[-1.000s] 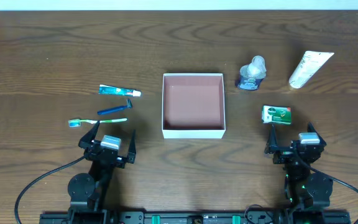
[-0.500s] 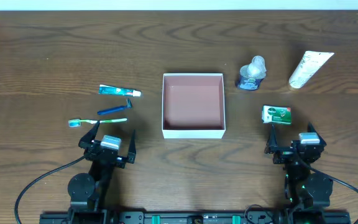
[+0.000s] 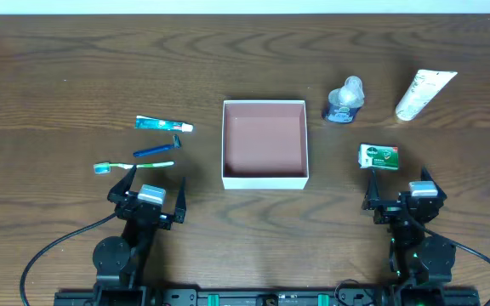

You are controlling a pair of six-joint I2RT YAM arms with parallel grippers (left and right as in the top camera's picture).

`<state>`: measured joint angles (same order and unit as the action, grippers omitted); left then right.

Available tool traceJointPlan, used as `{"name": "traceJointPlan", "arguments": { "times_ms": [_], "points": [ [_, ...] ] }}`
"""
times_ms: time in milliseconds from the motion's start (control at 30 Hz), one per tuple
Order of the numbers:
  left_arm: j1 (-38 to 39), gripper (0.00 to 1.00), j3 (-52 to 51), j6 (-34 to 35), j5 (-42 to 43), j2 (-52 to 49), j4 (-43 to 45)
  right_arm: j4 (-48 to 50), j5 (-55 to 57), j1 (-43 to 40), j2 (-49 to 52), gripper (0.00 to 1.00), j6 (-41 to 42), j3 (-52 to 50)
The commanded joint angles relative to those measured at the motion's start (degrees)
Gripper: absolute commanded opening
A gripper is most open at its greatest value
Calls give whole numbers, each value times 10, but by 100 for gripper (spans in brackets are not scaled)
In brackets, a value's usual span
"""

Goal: Pack container

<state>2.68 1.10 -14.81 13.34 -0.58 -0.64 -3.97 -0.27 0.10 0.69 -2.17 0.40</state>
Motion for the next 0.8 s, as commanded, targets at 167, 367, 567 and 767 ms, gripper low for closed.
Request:
{"name": "traceJointPlan", "arguments": {
  "times_ms": [167, 367, 567, 767],
  "points": [
    [-2, 98, -9, 5, 8, 3, -21, 7, -11, -6, -3, 99, -1, -1],
    [-2, 98, -9, 5, 8, 3, -21, 19, -65, -6, -3, 99, 57, -1],
    [-3, 98, -9, 5, 8, 3, -21, 140, -251, -6, -3, 99, 120, 0],
    [-2, 98, -9, 5, 8, 3, -21, 44, -276, -6, 21, 99, 90, 95]
  ]
}}
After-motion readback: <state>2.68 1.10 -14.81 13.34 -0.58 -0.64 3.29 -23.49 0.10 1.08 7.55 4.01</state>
